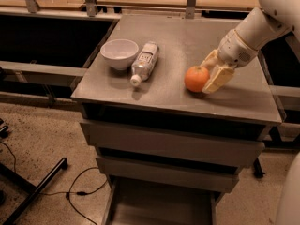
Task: Place orange into bottom drawer
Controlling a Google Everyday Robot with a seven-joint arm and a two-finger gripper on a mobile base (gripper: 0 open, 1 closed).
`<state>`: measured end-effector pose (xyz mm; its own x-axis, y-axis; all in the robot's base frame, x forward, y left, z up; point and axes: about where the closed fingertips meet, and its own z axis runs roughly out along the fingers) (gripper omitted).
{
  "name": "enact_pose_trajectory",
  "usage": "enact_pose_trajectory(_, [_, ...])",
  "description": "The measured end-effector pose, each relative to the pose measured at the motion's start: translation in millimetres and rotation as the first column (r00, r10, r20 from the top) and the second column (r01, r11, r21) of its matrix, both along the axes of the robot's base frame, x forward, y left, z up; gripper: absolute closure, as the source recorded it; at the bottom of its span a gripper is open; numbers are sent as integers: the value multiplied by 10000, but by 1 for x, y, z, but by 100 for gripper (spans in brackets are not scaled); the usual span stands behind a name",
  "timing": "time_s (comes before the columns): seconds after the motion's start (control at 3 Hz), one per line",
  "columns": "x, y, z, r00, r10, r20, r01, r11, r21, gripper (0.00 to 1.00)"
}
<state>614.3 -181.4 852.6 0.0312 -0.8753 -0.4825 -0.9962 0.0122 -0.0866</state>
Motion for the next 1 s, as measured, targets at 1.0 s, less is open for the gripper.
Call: enact_pose_trajectory(1.0, [-17, -7, 69, 9978, -81, 662, 51, 9990, 445, 100])
